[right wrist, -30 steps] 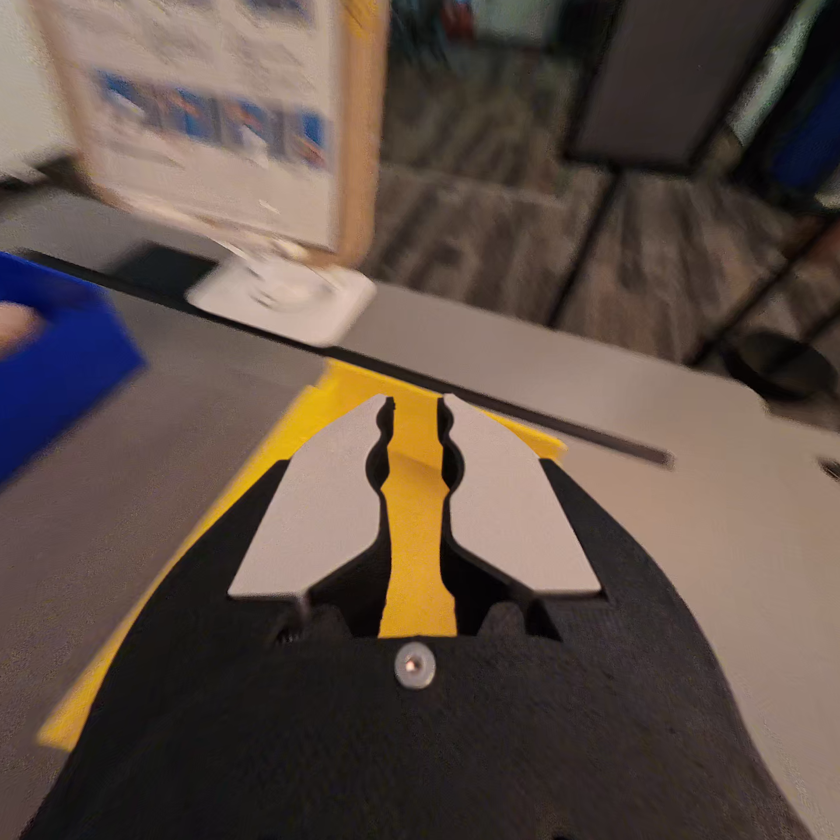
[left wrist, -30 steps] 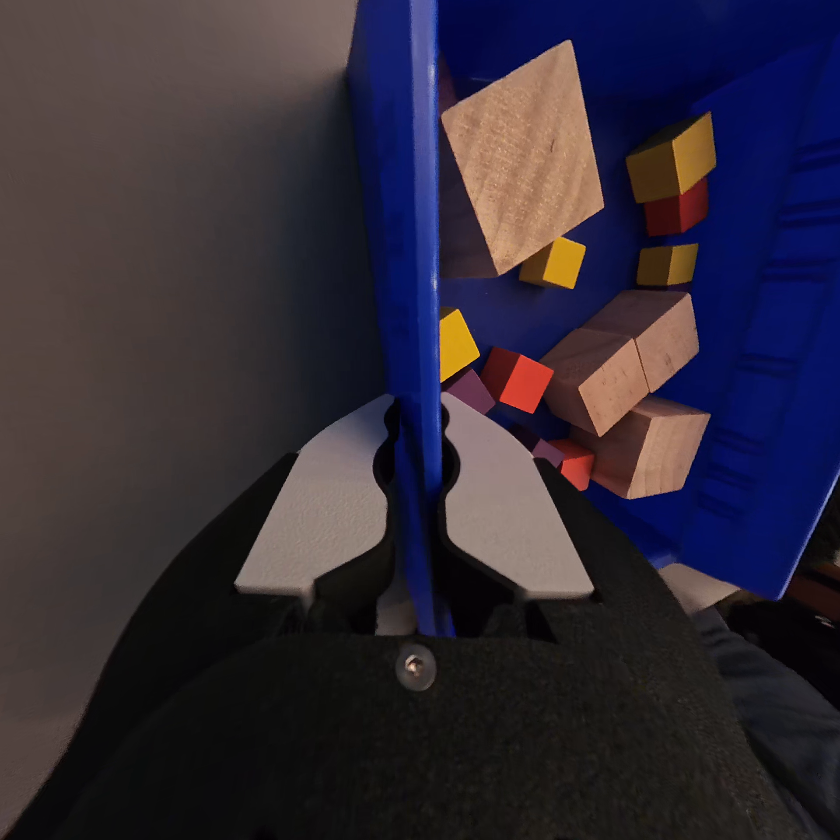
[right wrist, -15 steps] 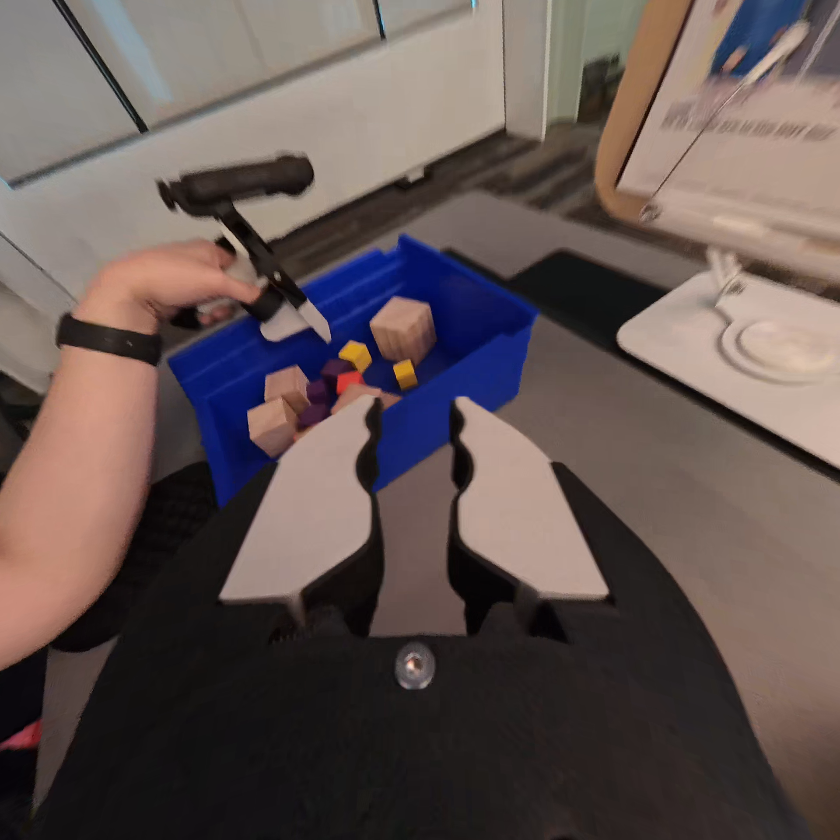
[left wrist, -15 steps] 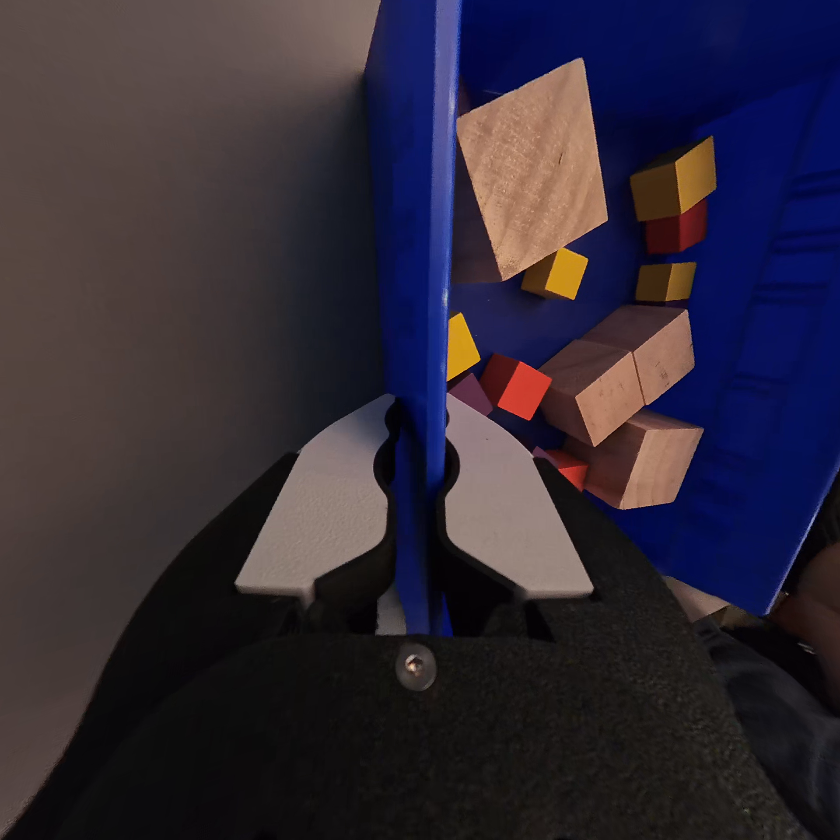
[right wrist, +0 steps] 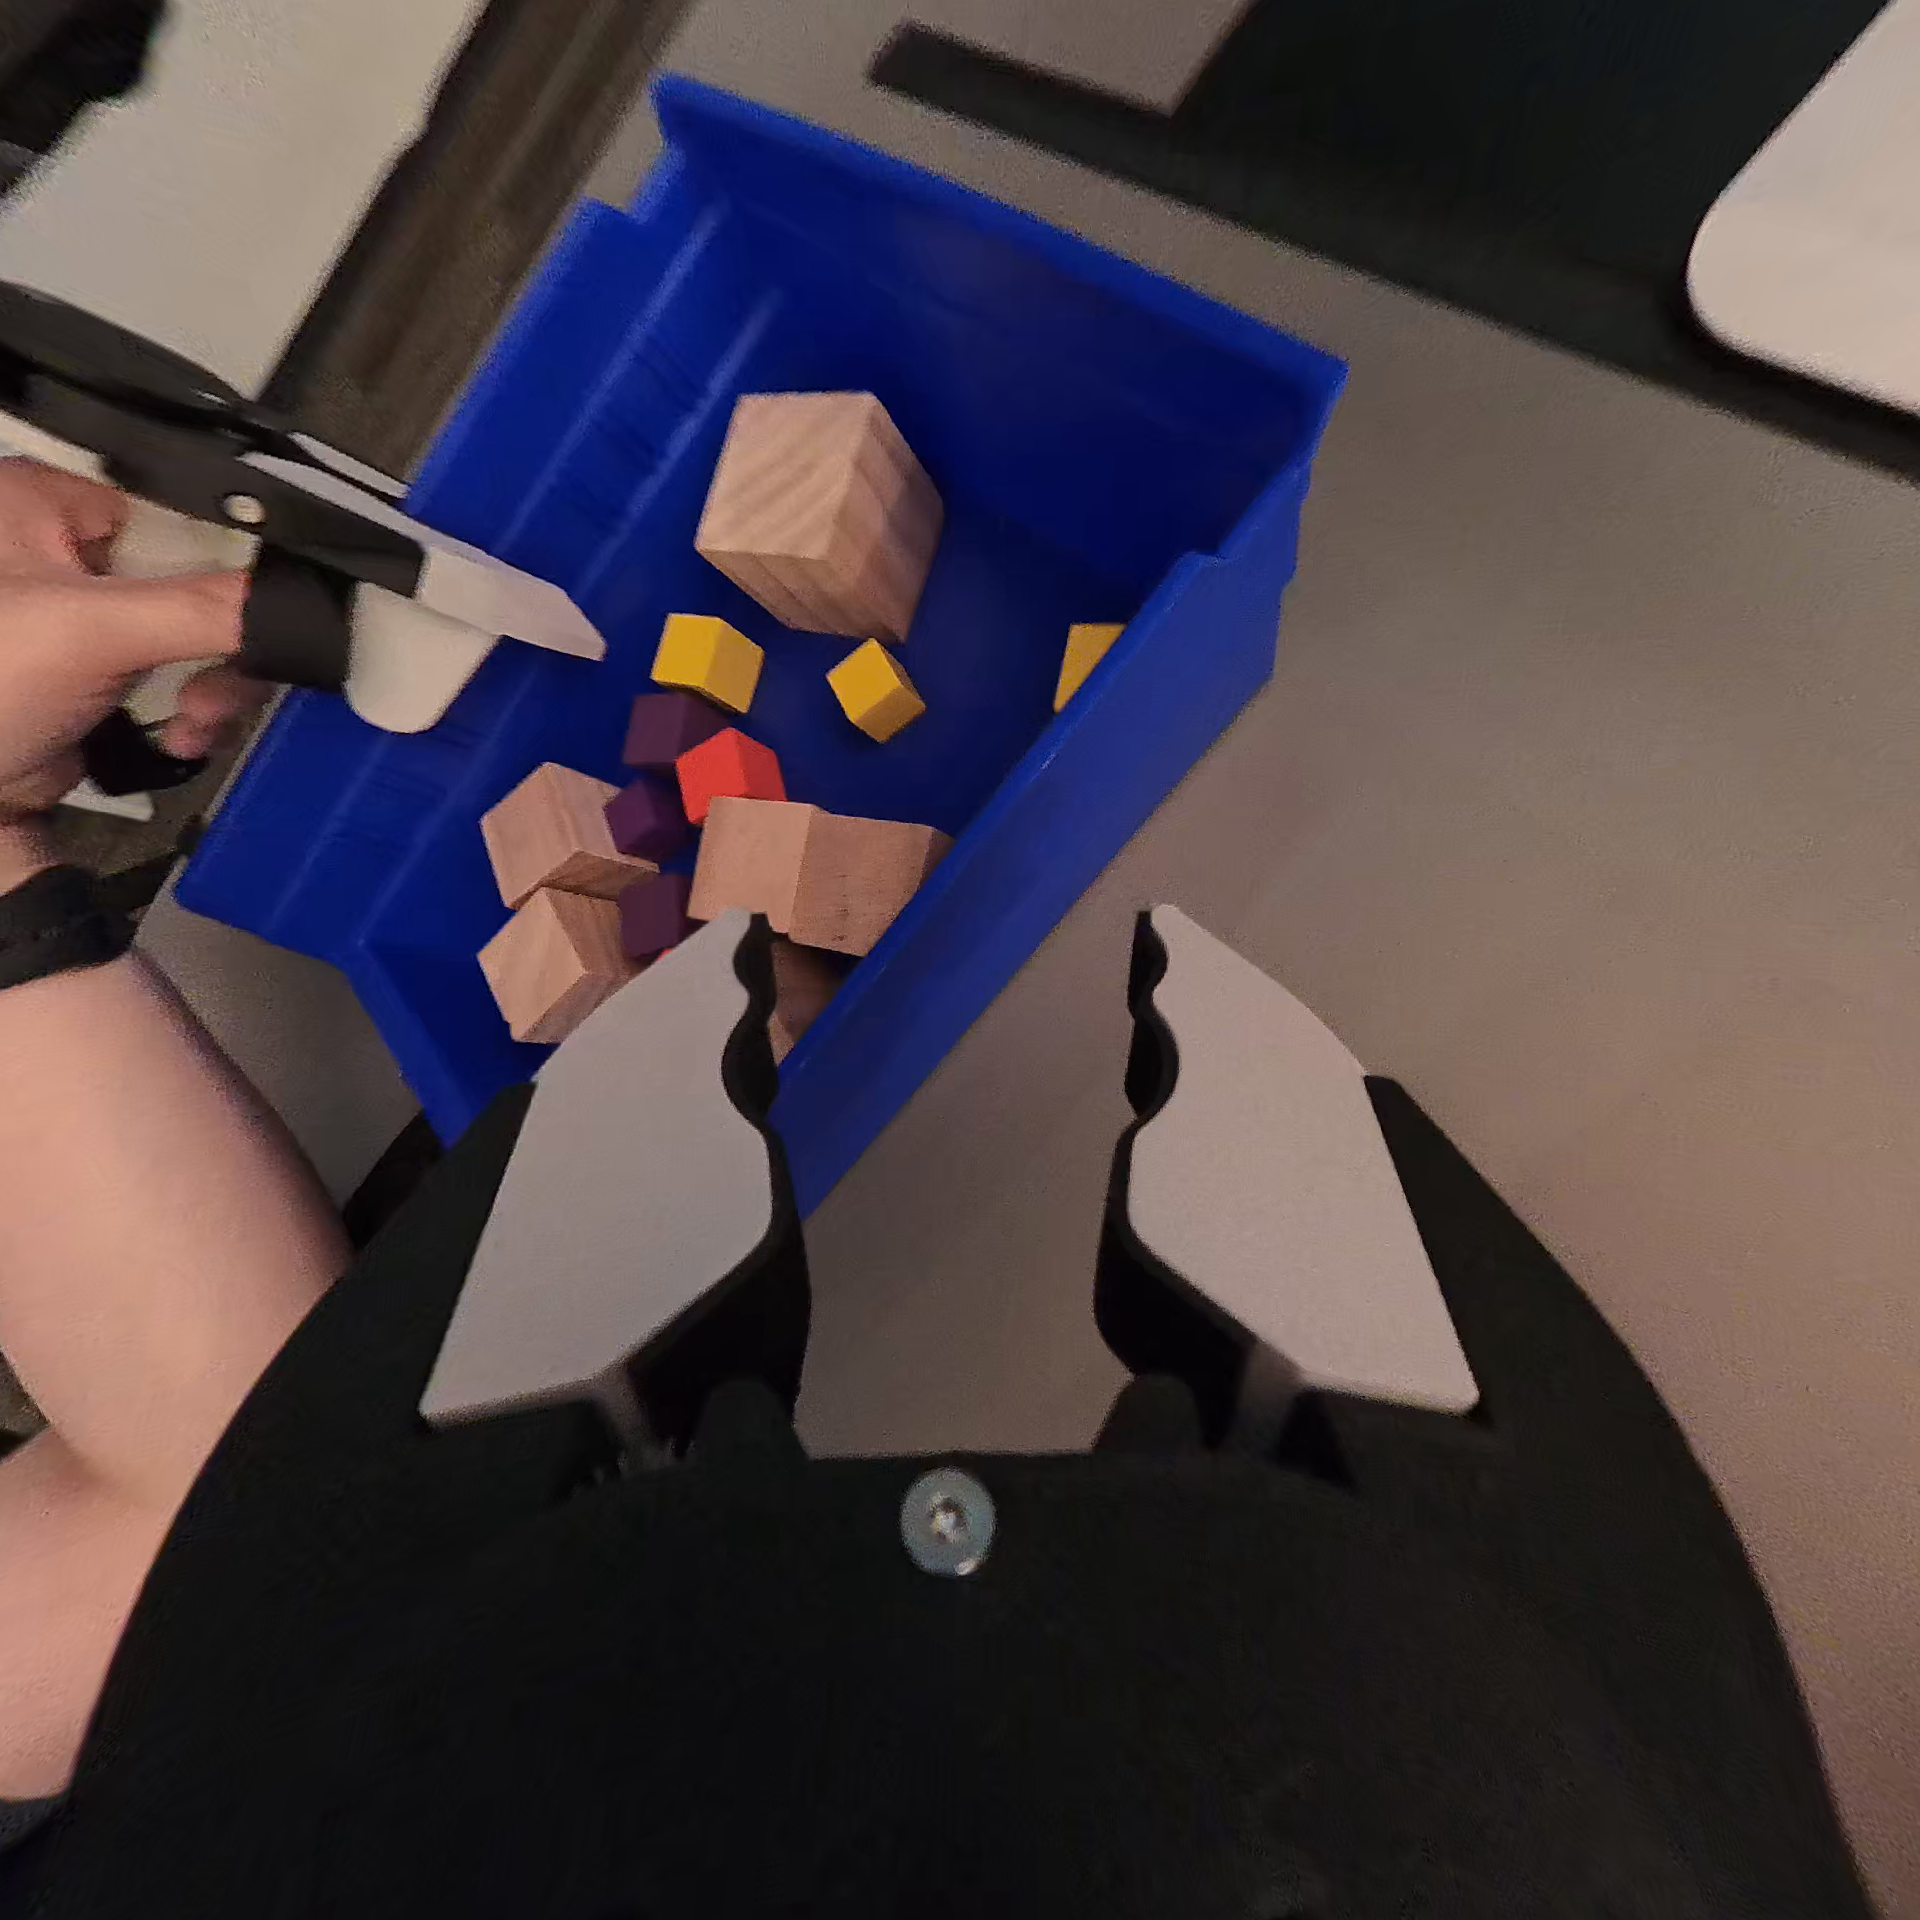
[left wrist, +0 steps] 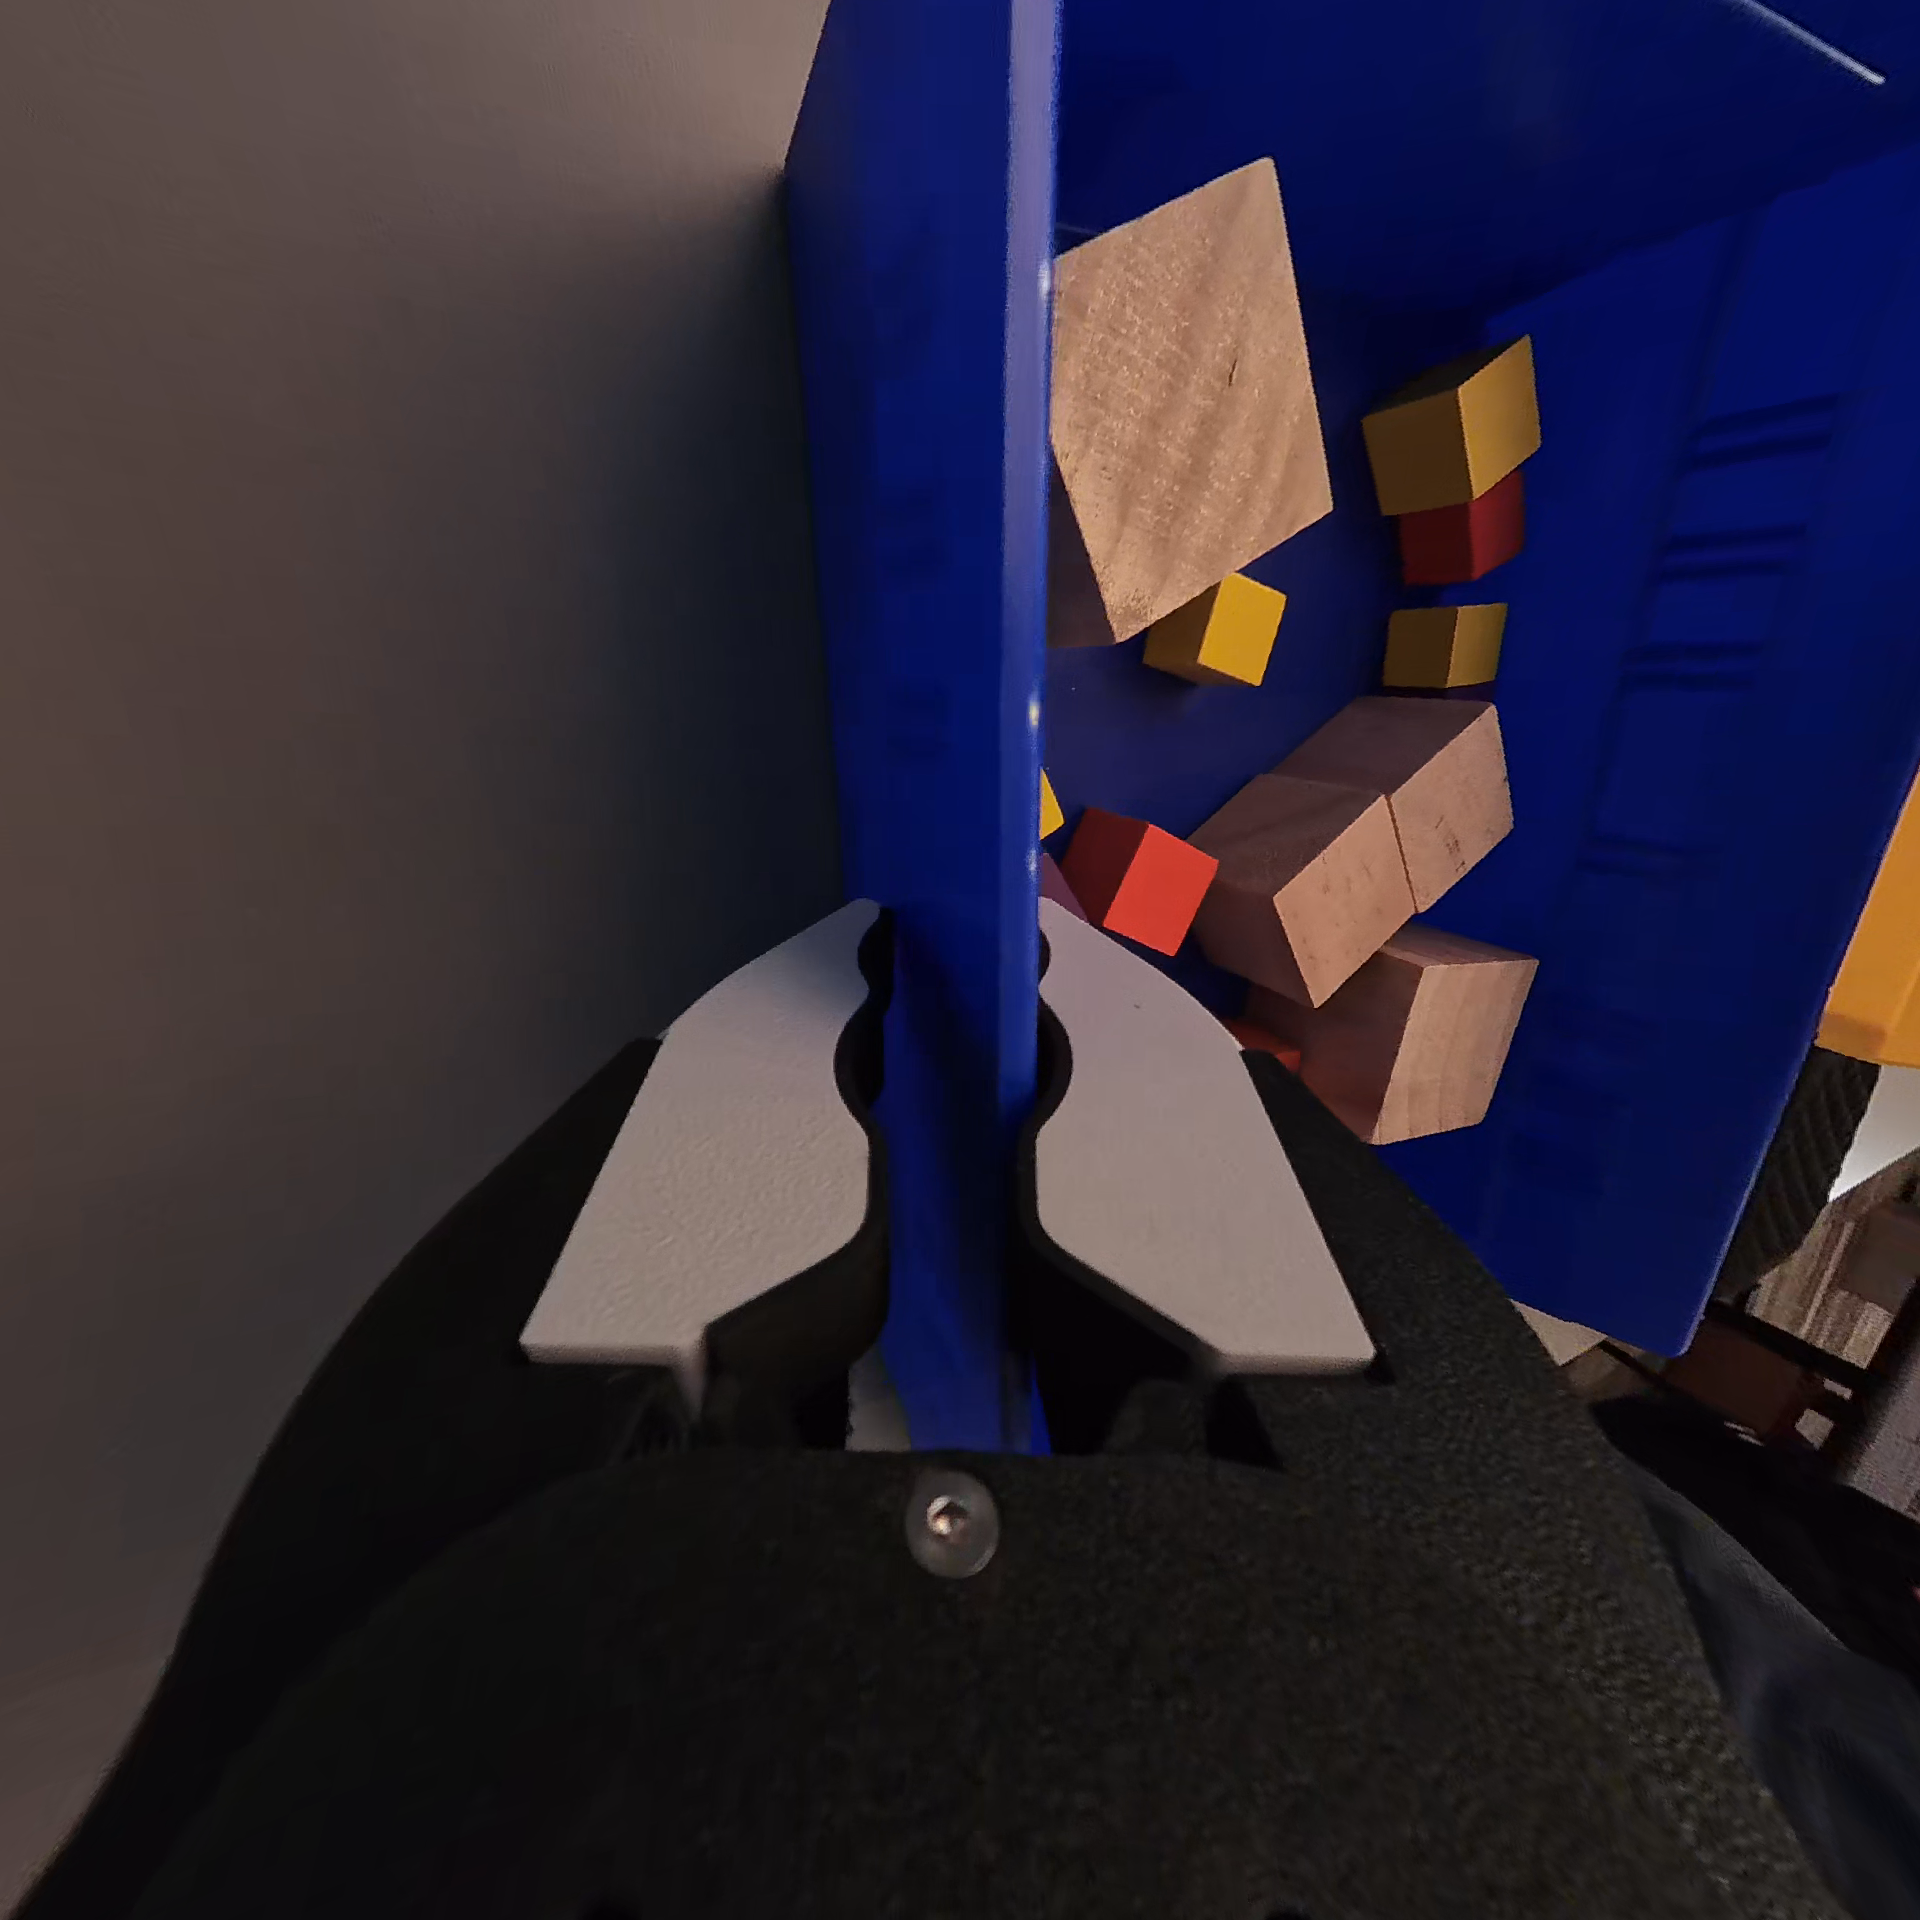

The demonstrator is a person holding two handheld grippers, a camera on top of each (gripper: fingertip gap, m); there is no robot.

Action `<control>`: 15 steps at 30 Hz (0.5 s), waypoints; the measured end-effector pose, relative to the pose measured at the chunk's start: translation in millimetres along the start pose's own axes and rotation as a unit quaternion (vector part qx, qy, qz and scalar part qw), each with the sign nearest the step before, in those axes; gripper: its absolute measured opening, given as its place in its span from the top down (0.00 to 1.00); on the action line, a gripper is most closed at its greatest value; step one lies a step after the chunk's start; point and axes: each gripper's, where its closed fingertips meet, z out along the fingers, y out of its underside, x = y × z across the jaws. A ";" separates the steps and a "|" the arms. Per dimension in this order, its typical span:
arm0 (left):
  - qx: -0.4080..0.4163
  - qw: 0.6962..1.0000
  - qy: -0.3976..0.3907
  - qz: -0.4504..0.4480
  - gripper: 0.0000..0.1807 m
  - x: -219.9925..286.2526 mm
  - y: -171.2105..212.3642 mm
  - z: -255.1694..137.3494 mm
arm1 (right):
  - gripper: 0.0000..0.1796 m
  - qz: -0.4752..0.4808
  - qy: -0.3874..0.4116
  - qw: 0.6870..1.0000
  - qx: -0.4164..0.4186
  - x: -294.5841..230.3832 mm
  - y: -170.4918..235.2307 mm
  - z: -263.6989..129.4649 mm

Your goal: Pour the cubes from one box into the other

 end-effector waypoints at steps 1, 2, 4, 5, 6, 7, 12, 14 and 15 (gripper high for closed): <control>0.000 1.000 -0.001 0.001 0.88 -0.1 0.1 -0.1 | 0.63 0.011 0.010 1.000 -0.020 1.4 1.8 5.8; 0.000 1.000 -0.002 0.002 0.88 -0.1 0.2 0.0 | 0.63 0.023 0.017 0.999 -0.041 1.1 4.1 11.1; 0.001 1.000 0.000 0.003 0.88 0.0 0.1 -0.1 | 0.69 0.048 0.018 0.995 -0.085 -5.5 10.4 20.6; 0.002 1.000 0.002 0.003 0.88 0.1 0.0 -0.1 | 0.72 0.057 0.022 0.993 -0.102 -7.2 11.9 24.8; 0.003 1.000 0.004 0.003 0.88 0.2 -0.1 -0.1 | 0.73 0.064 0.042 0.990 -0.115 -3.5 12.7 28.3; 0.005 1.000 0.006 0.001 0.88 0.3 -0.2 -0.2 | 0.73 0.072 0.061 0.987 -0.127 -0.3 13.0 31.3; 0.010 1.000 0.005 -0.001 0.88 0.4 -0.2 -0.3 | 0.79 0.085 0.141 0.968 -0.191 7.8 20.2 44.7; 0.010 1.000 0.003 0.002 0.88 0.3 -0.1 -0.3 | 0.85 0.089 0.159 0.958 -0.220 7.2 31.0 51.8; 0.008 1.000 0.003 0.005 0.88 0.3 0.0 -0.3 | 0.86 0.088 0.176 0.953 -0.232 9.8 35.6 54.4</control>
